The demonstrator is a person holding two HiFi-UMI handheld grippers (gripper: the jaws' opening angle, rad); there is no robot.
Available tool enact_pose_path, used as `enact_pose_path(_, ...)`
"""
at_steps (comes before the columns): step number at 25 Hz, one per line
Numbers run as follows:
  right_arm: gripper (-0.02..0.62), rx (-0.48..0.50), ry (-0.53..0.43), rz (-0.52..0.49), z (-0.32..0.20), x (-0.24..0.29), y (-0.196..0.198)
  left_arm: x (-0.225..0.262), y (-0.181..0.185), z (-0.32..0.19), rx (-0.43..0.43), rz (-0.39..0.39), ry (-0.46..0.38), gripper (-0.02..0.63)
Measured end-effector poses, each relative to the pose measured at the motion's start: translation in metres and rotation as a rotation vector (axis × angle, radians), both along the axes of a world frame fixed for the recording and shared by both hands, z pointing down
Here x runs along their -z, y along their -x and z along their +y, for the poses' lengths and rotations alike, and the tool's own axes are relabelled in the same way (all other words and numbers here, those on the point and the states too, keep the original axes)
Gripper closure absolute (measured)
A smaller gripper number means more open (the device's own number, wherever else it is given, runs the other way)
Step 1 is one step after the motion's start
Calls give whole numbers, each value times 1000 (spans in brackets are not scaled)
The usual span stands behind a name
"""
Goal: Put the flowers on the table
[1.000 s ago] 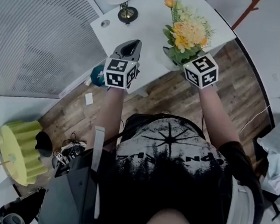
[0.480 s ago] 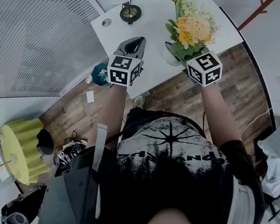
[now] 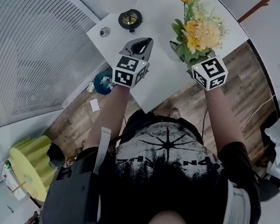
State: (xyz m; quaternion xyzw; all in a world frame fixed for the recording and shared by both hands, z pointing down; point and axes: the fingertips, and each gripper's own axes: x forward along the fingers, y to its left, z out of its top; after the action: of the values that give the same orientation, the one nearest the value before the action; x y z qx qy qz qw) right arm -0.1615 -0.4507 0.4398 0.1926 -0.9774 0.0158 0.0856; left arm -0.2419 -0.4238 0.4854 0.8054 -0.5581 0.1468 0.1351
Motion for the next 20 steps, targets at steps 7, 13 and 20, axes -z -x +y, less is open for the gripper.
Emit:
enact_pose_path(7,347,-71,-35,29,-35,-31,19,-16,12,-28,-93,3,33,594)
enact_pose_path(13,347,-122,-28,51,-56,-65,22,-40,11,-46,-144,23,68,594)
enact_pose_path(20,347,-164,-22,39,-67,-85,30,-59,-5,-46,-225,33,104,594)
